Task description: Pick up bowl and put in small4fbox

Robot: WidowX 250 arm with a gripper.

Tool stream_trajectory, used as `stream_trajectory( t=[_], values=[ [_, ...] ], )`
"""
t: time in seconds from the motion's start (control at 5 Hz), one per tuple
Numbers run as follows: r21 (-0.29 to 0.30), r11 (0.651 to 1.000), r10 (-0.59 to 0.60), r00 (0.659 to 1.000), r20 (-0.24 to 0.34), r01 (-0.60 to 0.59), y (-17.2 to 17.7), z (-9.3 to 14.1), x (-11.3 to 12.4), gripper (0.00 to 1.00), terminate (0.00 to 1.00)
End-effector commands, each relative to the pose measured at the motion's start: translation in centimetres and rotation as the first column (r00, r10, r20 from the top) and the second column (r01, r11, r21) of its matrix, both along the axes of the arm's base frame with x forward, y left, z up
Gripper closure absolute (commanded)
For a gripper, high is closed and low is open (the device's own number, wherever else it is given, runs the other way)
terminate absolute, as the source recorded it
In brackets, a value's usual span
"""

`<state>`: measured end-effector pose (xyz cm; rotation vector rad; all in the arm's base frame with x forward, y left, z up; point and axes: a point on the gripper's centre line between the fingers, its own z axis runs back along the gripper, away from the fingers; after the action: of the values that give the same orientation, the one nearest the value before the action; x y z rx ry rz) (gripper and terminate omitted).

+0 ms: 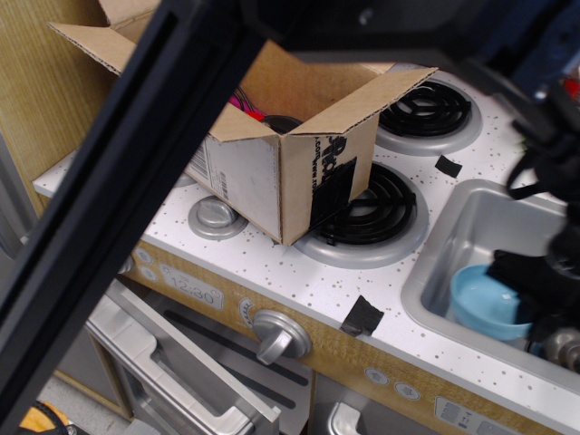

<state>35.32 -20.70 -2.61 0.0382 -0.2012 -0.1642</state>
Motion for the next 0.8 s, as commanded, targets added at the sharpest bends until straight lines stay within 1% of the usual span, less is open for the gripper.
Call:
stream_trajectory(
  t=[0.0, 0.2, 0.4, 0.6],
  values=[
    [0.094, 0.992, 0.079, 0.996, 0.029, -0.082, -1.7, 12.9, -0.7, 1.0, 0.0],
    [0.241, 0.966, 0.09, 0.996, 0.008, -0.089, -2.1, 17.7, -1.0, 1.0, 0.0],
    [0.315, 0.948, 0.05, 0.999, -0.009, -0.044, 0.9, 22.6, -1.6, 1.0, 0.0],
    [0.343, 0.939, 0.048, 0.997, -0.054, -0.027, 3.6, 26.9, -2.4, 1.0, 0.0]
  ],
)
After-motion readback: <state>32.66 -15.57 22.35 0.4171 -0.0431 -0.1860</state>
